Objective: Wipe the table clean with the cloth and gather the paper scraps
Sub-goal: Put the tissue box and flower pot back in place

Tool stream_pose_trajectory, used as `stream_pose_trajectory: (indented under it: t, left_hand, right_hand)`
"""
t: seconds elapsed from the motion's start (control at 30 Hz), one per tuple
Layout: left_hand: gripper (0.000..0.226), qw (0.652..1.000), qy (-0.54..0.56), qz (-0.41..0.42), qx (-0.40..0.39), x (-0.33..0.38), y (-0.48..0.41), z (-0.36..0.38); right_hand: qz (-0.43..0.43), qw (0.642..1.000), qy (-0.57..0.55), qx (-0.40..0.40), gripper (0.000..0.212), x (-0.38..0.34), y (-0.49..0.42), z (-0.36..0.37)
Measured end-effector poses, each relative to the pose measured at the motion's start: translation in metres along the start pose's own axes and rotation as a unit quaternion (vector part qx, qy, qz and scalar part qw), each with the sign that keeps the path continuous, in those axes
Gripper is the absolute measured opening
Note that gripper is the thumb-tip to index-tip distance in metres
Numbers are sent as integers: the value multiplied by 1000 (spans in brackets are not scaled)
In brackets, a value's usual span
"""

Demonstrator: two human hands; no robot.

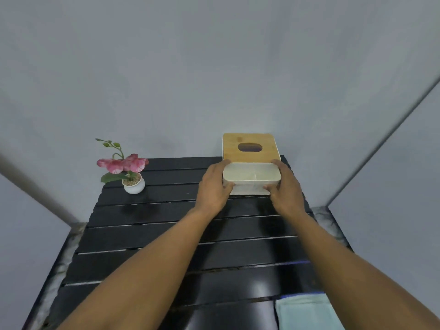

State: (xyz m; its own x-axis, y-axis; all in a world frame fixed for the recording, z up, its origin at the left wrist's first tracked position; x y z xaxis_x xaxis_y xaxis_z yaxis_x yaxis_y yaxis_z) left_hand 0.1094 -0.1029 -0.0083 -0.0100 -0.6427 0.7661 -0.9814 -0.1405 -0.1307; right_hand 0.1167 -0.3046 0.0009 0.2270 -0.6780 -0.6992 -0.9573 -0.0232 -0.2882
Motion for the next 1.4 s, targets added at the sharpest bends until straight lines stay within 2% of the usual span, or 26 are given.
stream_pose_trajectory:
  t: [0.3,0.8,0.97,1.07,1.13,1.17,1.23,1.3,1.33,1.4]
  left_hand:
    - [54,1000,-2,7,-7,26,-11,42]
    - [53,1000,-8,-12,-1,33,-15,51]
    - [53,1000,-16,-1,-6,38,-16,49]
    - [71,999,-29,8,-39,38,-12,45]
    - [90,995,-69,-14,-75,21,-1,40]
    - [92,990,-103,-28,-92,8,7,36]
    - [80,974,-192,-26,-121,-21,24,26]
    - [63,954,-267,6,-135,-44,43,12]
    - [59,947,-289,17,-136,-54,52,3]
    - [58,938,-318,24,-133,-72,68,-18]
  right_hand:
    - [12,1000,16,13,61,41,-7,-19]
    - [26,999,22,-4,67,52,-19,-20]
    - [28,999,24,-37,68,54,-20,-20]
    - [15,998,21,-65,82,53,-18,-22]
    - [27,999,-22,-39,91,51,-10,-23]
    - [51,998,-35,-14,92,51,-2,-25]
    - [89,995,2,51,78,45,19,-27]
    - [61,991,65,98,53,26,39,-23]
    - [35,992,72,101,42,15,45,-16]
    - [-25,997,58,50,27,-10,53,8]
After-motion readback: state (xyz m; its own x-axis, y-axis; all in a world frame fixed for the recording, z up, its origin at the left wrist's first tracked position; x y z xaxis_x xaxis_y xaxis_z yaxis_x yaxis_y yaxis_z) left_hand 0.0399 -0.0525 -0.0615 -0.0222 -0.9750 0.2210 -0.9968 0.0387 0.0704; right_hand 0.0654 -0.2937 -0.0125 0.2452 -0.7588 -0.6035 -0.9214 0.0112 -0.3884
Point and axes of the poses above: each hand's wrist, its own y-axis away from the middle knuckle, its own z-axis out of the palm, x = y × z, the point moved 5 cm from there along -y, towards the middle knuckle, and after that the axes turned 6 degrees about -z, right-handed, at the moved point
